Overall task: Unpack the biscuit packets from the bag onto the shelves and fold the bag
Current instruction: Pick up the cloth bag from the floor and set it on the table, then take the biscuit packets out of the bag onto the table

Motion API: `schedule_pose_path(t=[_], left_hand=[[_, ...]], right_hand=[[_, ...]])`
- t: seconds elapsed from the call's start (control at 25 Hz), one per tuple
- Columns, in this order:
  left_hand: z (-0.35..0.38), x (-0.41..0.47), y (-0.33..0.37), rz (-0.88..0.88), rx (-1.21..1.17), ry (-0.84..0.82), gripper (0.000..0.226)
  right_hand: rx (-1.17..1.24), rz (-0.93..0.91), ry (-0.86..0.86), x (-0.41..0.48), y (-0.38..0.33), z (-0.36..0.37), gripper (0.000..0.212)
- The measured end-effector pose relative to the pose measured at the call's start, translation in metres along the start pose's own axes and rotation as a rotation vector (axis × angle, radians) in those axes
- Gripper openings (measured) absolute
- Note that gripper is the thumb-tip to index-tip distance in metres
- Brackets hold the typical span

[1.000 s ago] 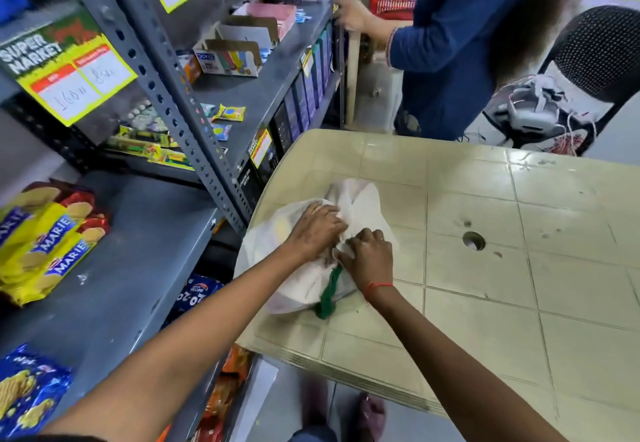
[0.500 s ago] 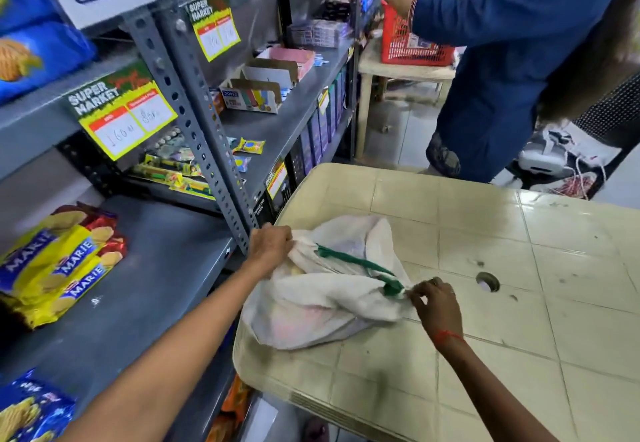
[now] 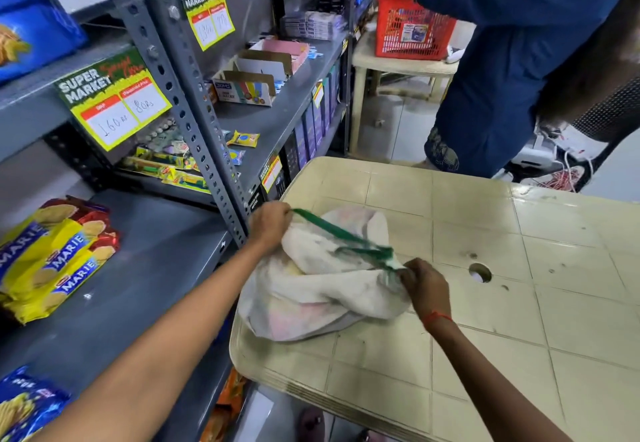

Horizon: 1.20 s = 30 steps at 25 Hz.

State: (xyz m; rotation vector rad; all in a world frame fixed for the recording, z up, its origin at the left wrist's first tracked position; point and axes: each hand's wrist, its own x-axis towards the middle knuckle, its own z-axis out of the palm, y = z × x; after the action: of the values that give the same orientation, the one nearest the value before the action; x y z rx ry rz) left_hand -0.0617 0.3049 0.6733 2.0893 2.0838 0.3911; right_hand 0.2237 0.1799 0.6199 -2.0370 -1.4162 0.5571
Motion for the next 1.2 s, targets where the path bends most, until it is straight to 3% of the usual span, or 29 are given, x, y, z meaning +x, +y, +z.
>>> schedule_pose_path(t=[0.08,0.12,0.24,0.36,0.44,0.56,0.68,0.76,0.88,1.0,1.04,1.2], left_hand=[[-0.005,0.007,-0.014,-0.161,-0.168,0.009,0.025],[-0.005,0.006,-0.015,-0.153,-0.161,-0.054,0.028],[0.017,-0.021,0.004,0.129,0.018,-0.130,0.060],[0.048,-0.064,0.025,0.618,0.154,-0.232,0.068],[0.057,-0.073,0.025,0.684,0.370,-0.333,0.064],[0.046,-0.073,0.020,0.662,0.420,-0.271,0.047],[0.044,-0.094,0.005,0.838,0.380,-0.071,0.057],[0.041,-0.096,0.006,0.797,0.282,-0.071,0.070],[0.032,-0.089,0.016,0.807,0.235,-0.157,0.039],[0.022,-0.095,0.005,0.859,0.179,-0.222,0.028],[0.019,-0.099,-0.002,0.844,0.168,-0.271,0.033],[0.011,-0.101,-0.019,0.627,0.300,-0.459,0.065]], right_hand=[[0.021,0.159,0.006,0.001,0.014,-0.009,0.017],[-0.029,0.159,-0.007,0.001,0.015,-0.009,0.023],[-0.120,-0.088,0.000,-0.004,-0.010,0.007,0.043],[-0.180,-0.354,-0.116,-0.011,-0.045,0.034,0.037],[-0.399,-0.358,-0.234,-0.012,-0.054,0.046,0.038],[-0.594,-0.383,-0.305,-0.020,-0.051,0.048,0.026],[-0.449,-0.514,-0.359,-0.034,-0.045,0.045,0.024],[-0.233,-0.547,-0.419,-0.045,-0.052,0.041,0.019],[-0.048,-0.571,-0.496,-0.062,-0.065,0.042,0.014],[0.044,-0.409,-0.285,-0.055,-0.069,0.047,0.017],[-0.006,-0.350,-0.240,-0.047,-0.069,0.049,0.016],[-0.425,-0.257,-0.386,-0.024,-0.064,0.057,0.033]])
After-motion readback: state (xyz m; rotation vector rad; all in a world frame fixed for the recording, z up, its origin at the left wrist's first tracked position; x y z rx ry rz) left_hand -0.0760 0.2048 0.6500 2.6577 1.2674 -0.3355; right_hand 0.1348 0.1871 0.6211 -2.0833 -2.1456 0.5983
